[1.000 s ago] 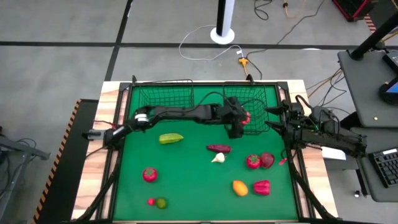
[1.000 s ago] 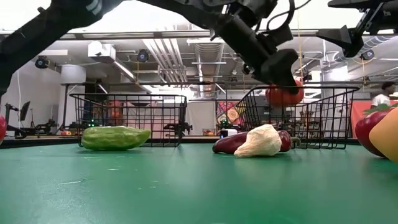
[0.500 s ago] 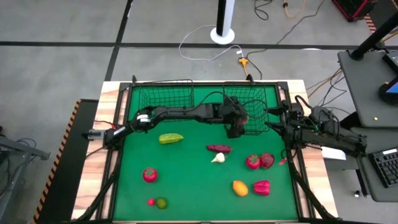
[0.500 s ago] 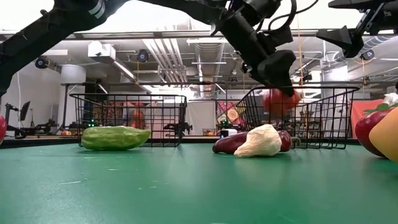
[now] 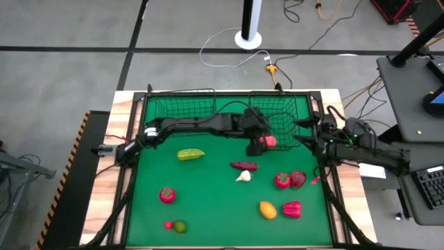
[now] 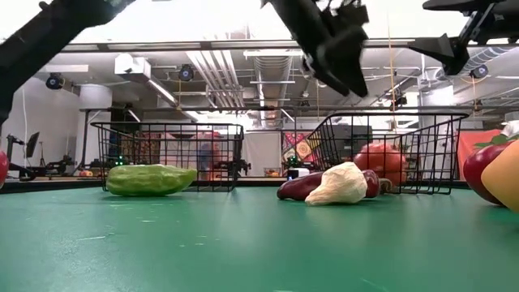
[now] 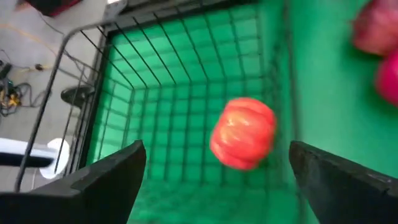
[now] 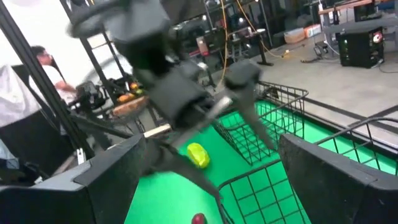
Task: Sort produce into baskets
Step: Put the white garlic into the right wire basket, then put the left red tomato into the left wire basket
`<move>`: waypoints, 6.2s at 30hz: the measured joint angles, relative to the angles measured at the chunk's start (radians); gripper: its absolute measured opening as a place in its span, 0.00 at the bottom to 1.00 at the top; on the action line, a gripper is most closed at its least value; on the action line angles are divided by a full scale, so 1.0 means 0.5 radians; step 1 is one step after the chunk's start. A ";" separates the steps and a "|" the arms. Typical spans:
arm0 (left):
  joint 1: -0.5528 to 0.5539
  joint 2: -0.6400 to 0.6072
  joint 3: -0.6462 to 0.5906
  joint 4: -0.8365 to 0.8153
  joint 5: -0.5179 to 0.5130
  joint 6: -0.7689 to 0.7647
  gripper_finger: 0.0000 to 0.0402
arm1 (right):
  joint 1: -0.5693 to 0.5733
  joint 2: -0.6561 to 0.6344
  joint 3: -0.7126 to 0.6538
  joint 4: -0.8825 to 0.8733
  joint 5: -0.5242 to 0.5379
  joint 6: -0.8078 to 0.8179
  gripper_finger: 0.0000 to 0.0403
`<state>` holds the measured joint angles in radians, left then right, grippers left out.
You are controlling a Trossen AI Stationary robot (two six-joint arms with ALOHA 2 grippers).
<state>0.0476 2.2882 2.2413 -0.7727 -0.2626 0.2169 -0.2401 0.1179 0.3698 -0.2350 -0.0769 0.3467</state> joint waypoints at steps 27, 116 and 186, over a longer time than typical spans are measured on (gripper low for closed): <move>-0.787 -1.946 -2.396 0.588 -0.772 -1.083 0.91 | 0.248 1.436 1.186 -0.832 0.001 -0.228 0.89; -0.885 -2.064 -2.784 1.177 -1.065 -0.811 0.91 | 1.077 3.539 1.935 -0.895 0.412 -0.410 0.37; -1.848 -1.267 -1.977 -1.122 -0.138 -3.133 0.85 | 0.008 2.427 1.865 -1.430 0.504 -0.193 0.76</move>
<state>-0.8765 1.6546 1.2527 -1.3338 -0.3317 -1.3497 -0.2363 1.3315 1.3025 -0.9500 0.1753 0.2501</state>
